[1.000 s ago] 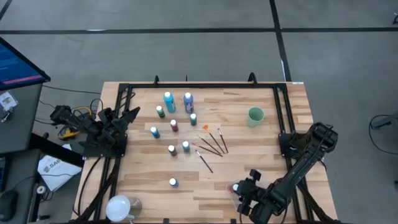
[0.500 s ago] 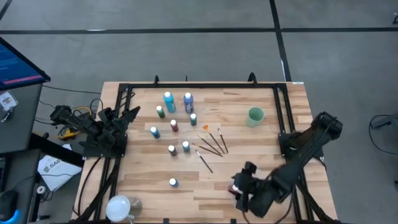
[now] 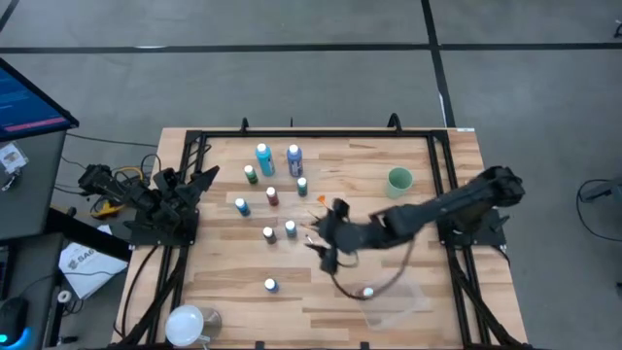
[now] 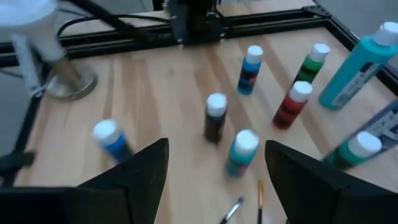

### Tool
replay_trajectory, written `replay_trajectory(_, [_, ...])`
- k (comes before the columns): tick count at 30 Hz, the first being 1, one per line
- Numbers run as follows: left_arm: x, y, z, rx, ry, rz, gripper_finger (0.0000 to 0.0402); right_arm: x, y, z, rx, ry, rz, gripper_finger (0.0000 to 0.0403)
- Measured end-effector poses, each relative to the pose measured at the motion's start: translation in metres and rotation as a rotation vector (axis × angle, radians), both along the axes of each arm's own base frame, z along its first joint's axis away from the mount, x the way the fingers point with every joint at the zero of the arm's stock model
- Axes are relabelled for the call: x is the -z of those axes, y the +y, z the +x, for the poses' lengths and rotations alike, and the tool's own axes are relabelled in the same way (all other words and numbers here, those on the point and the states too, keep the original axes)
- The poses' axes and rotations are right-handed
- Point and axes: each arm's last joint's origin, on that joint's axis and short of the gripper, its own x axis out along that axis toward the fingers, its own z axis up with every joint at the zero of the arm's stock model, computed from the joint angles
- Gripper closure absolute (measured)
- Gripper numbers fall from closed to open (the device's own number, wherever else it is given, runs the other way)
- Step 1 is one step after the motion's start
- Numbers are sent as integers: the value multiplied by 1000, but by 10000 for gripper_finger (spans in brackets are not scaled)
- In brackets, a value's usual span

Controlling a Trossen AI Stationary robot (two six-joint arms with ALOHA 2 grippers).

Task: Pick & Place Paint Supplies
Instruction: Put the light blue paint bottle into the transparent bin

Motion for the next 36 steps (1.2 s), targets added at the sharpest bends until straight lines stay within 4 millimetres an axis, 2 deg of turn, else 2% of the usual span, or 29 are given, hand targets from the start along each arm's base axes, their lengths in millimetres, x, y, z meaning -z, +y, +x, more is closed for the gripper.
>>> replay_trajectory(6, [-1,-1,0,22,-15,19,270,31,-29,39,-48,-23,51,143])
replay_trajectory(10, [-3,0,-3,41,-59,22,270,54,-44,55,-38,2,54,143])
replay_trajectory(16, [-4,0,-3,44,-69,21,270,80,-66,66,4,60,58,143])
replay_trajectory(20, [-4,0,-3,45,-71,22,270,92,-73,72,-2,68,77,143])
replay_trajectory(30, [-4,0,-4,46,-76,20,270,94,-78,73,-9,66,78,143])
replay_trajectory(36, [-5,0,-4,46,-78,19,270,112,-78,81,-8,70,71,143])
